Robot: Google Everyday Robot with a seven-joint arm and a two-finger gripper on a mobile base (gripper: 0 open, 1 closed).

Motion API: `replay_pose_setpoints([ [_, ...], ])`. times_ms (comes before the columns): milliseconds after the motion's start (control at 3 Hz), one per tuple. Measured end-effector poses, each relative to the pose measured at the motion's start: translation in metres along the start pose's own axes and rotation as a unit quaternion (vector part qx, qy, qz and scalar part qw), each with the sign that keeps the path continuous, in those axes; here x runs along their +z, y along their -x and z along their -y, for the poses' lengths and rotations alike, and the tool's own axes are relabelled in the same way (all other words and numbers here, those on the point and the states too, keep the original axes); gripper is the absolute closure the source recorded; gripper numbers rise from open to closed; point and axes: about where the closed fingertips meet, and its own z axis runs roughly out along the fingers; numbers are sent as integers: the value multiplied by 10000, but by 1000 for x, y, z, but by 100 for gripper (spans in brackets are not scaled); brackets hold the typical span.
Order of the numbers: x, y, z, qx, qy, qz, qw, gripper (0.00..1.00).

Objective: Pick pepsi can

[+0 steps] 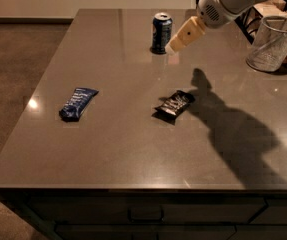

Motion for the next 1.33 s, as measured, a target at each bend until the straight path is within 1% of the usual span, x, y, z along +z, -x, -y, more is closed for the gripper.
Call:
replay_pose_setpoints([
  [333, 26, 13, 24, 338, -111, 173, 9992, 0],
  [667, 59, 25, 34, 574, -49, 296, 9979, 0],
  [1333, 116, 45, 49, 835, 57, 428, 9956, 0],
])
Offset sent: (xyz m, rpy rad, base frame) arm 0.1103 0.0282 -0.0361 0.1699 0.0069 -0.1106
